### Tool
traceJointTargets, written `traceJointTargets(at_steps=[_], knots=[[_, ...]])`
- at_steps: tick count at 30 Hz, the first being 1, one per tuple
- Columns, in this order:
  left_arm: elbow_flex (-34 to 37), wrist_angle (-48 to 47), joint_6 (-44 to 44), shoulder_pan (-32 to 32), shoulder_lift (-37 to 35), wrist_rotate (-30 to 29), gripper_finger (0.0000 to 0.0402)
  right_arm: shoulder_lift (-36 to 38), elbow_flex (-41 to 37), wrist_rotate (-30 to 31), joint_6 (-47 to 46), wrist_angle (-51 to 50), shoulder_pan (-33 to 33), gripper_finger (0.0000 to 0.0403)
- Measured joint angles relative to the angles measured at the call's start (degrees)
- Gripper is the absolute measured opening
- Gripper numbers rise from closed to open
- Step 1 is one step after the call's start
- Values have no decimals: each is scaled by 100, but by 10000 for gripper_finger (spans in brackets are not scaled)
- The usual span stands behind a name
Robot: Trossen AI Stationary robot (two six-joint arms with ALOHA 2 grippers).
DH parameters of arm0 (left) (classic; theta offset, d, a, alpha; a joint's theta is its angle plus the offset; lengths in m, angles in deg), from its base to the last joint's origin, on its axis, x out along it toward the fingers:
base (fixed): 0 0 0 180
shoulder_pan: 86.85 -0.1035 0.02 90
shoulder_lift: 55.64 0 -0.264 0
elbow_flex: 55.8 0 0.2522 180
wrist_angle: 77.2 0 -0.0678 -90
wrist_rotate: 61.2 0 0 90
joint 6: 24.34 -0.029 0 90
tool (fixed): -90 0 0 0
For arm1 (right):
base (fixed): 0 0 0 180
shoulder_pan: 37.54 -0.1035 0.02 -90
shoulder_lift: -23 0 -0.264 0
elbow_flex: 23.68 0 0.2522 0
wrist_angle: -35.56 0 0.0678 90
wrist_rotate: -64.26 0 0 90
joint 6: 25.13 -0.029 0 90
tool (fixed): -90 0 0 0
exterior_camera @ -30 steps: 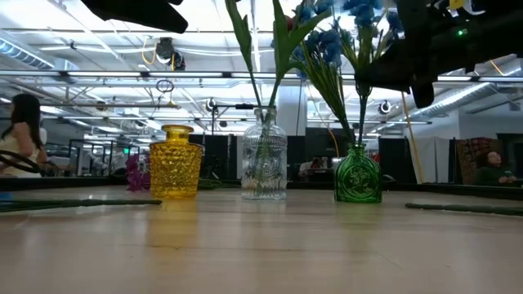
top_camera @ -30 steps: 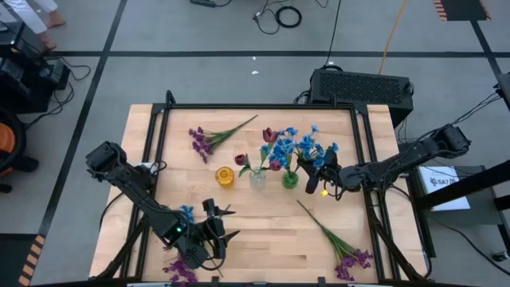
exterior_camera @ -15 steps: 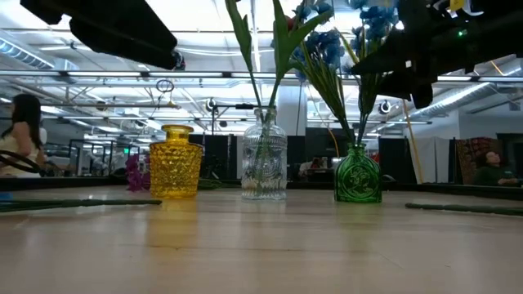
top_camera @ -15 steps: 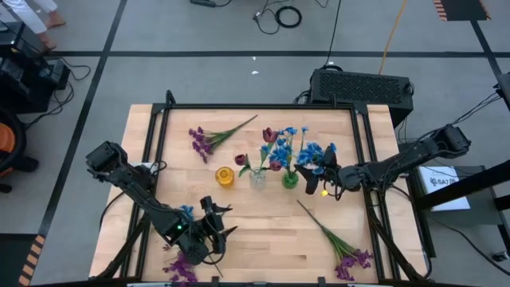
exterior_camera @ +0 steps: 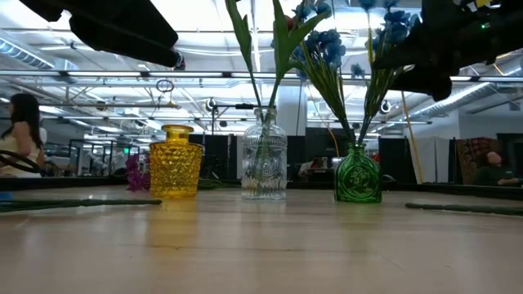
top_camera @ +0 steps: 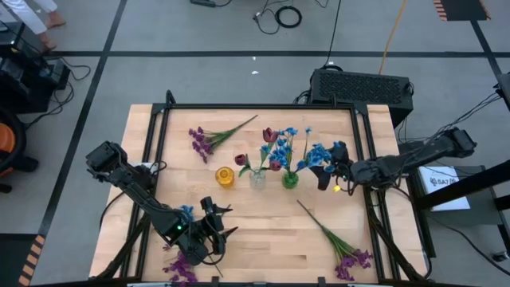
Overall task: Sort flowers into vase by color
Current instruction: Put the right blue flowers into the green vase
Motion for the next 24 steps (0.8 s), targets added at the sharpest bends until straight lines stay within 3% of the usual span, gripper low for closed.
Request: traceJointTargets(at_steps=[7, 17, 24], knots=[[0, 63, -4, 0, 0, 0, 292, 43, 54, -339, 32, -223, 0, 291], [0, 51, -1, 0, 0, 0, 292, 45, 664, -517, -708, -2523, -7, 291], [0, 36, -15, 7, 0, 0, 292, 116, 660, -1141, -984, -3068, -9, 290]])
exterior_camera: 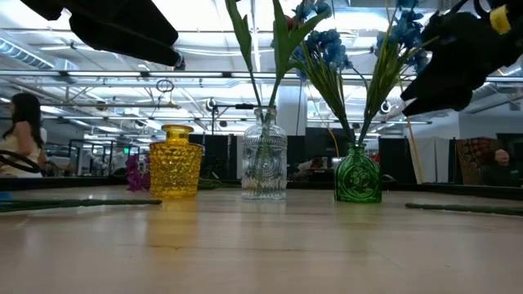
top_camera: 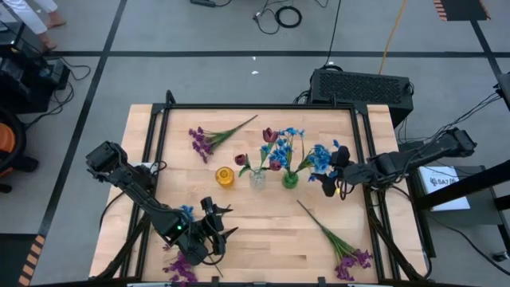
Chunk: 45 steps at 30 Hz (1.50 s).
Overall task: Sort flowers into vase by color
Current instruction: Put the right blue flowers into the green vase
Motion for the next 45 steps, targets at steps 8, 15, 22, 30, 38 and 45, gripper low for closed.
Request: traceJointTargets(at_steps=[8, 15, 22, 30, 38, 45], knots=[[0, 0, 0, 11, 0, 0, 292, 106, 0, 806, 95, 435, -295, 241], [0, 2, 0, 9, 0, 2, 292, -102, 0, 1021, 135, 793, -355, 99], [0, 22, 26, 9, 0, 2, 292, -617, 0, 1213, 194, 1040, -214, 15], [0, 12, 17, 9, 0, 2, 292, -687, -2, 1124, 487, 1490, -150, 31], [0, -59, -106, -2, 0, 2, 292, -788, -2, 1211, 526, 1797, -131, 31], [0, -119, -114, 41, -2, 192, 292, -608, -2, 56, 555, 1711, -129, 31]])
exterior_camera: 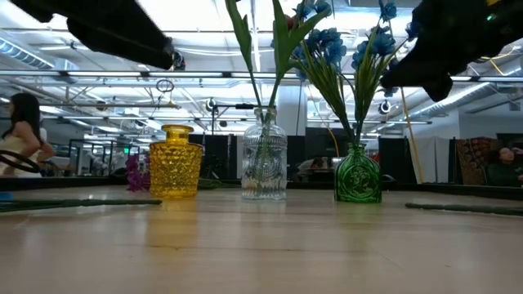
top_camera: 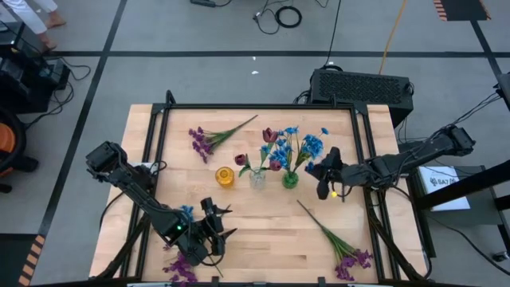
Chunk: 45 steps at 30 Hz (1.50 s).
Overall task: Sort flowers into vase by color
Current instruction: Put the right blue flowers into the green vase, then put the blue flowers into the green vase
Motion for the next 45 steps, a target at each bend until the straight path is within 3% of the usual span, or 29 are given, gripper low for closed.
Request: traceJointTargets(at_steps=[5, 14, 19, 30, 45], knots=[[0, -394, -3, 126, -9, 965, 292, 416, 386, -967, -446, -711, -36, 31], [2, -1365, -338, 442, -63, 3470, 292, 508, 642, -1022, -483, -1031, -489, 31], [2, -1452, -835, 482, -63, 4211, 292, 507, 642, -1018, -509, -1045, -580, 31], [2, -2493, -1252, 421, -61, 4184, 280, 507, 642, -1011, -426, -1010, -586, 31], [341, -2781, -1243, 97, -57, 4349, 150, 506, 680, -1003, -217, -862, -586, 31]])
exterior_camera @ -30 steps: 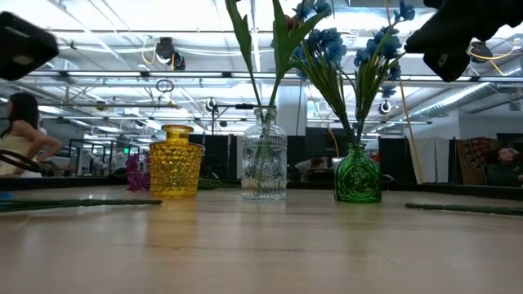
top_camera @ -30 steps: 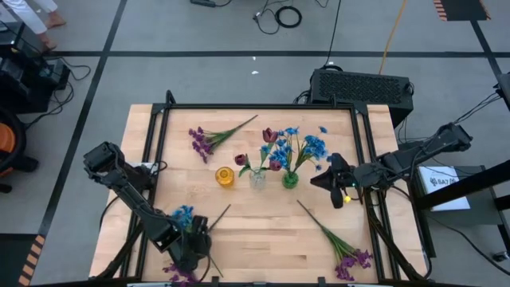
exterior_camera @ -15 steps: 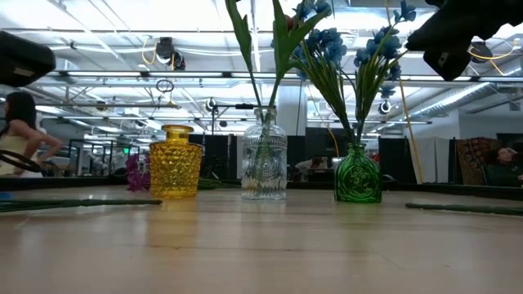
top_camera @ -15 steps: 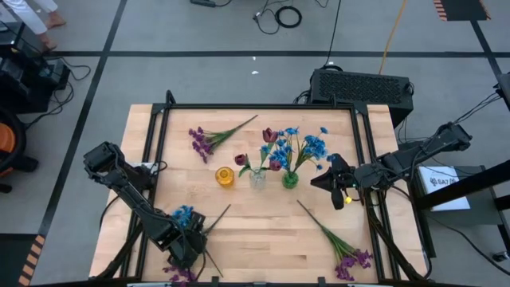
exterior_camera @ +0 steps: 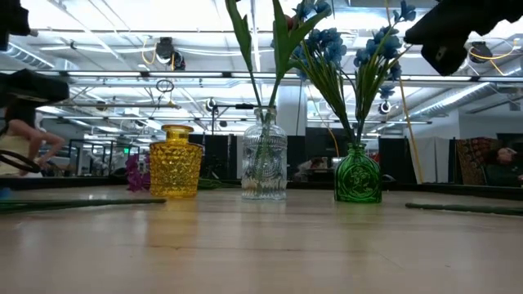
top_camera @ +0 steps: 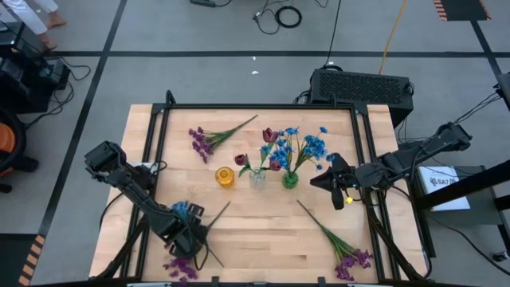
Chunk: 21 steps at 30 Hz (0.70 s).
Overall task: Sort flowers into vase by color
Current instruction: Put the blue flowers into the green vase
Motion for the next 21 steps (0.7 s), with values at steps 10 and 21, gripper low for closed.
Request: traceJointTargets(at_steps=[10, 21], knots=[[-586, -1351, 144, -196, 3, -172, 34, -113, 677, 718, 195, 104, -240, 31], [-1905, -2855, 139, -502, 5, -304, 12, -640, 986, 940, 828, 987, -617, 31]])
